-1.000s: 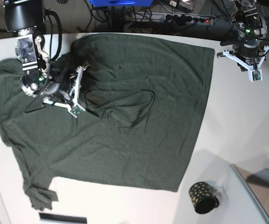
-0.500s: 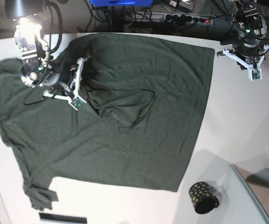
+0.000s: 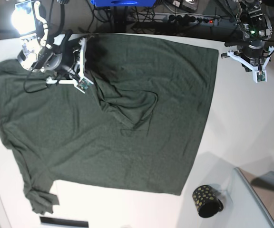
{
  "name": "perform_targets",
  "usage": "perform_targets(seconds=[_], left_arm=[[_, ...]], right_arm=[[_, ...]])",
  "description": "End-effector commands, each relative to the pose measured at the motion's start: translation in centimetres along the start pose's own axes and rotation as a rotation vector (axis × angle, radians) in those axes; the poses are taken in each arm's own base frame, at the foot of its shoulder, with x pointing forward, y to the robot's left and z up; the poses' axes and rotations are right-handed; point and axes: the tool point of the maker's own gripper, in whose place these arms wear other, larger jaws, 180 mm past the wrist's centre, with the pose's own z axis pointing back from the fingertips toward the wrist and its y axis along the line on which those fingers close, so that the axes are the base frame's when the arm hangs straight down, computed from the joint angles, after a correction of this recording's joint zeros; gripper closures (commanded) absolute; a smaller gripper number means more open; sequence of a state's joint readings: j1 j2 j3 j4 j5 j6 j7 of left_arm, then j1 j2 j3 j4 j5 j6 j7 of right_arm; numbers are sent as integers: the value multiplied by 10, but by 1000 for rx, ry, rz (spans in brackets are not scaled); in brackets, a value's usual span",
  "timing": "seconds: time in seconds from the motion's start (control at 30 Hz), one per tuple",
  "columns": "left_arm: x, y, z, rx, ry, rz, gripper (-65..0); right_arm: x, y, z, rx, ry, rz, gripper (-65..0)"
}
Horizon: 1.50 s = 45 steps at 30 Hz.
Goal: Layout the t-shirt on the table in an organized manner, then fold the t-shirt properly
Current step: 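Drag the grasped fabric with the right gripper toward the shirt sleeve, then grasp the fold in the shirt middle with the right gripper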
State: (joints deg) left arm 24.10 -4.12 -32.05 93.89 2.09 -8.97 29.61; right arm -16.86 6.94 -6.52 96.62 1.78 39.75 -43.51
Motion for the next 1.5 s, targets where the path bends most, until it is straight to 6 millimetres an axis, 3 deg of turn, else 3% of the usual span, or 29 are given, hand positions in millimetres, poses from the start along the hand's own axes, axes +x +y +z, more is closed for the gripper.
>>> perform_targets(seconds=[0.0, 0.1, 0.3, 0.47, 0.6, 0.67, 0.8, 0.97, 1.03, 1.17, 1.27, 1.4, 1.47], left_arm=[[11, 7, 2, 16, -36, -5, 0], [11, 7, 2, 16, -36, -5, 0], [11, 7, 2, 16, -36, -5, 0], [11, 7, 2, 16, -36, -5, 0], [10, 7, 2, 18, -36, -5, 0], [10, 7, 2, 18, -36, -5, 0], [12, 5, 3, 13, -41, -5, 0], [13, 4, 3, 12, -44, -6, 0], [12, 4, 4, 12, -42, -7, 0], [9, 2, 4, 8, -37, -4, 0], [9, 2, 4, 8, -37, -4, 0], [9, 2, 4, 7, -36, -3, 0], [9, 2, 4, 7, -36, -3, 0]], right_arm=[[4, -3, 3, -4, -24, 1, -2], [-6, 10, 3, 19, -13, -7, -2], [-16, 16, -3, 41, 19, -19, -11], [-8, 9, 3, 16, -5, -12, -155], [5, -4, 17, -30, -35, 32, -182], [19, -15, 26, -66, -75, 41, -182], [77, -52, 33, -146, -190, 59, -183], [146, -94, 15, -149, -265, 32, -183], [162, -104, 1, -120, -257, 9, -183], [189, -99, -35, -8, -225, -47, -183], [208, -83, -56, 76, -267, -86, -182], [210, -69, -76, 151, -280, -136, -182], [208, -73, -85, 125, -296, -206, -182]])
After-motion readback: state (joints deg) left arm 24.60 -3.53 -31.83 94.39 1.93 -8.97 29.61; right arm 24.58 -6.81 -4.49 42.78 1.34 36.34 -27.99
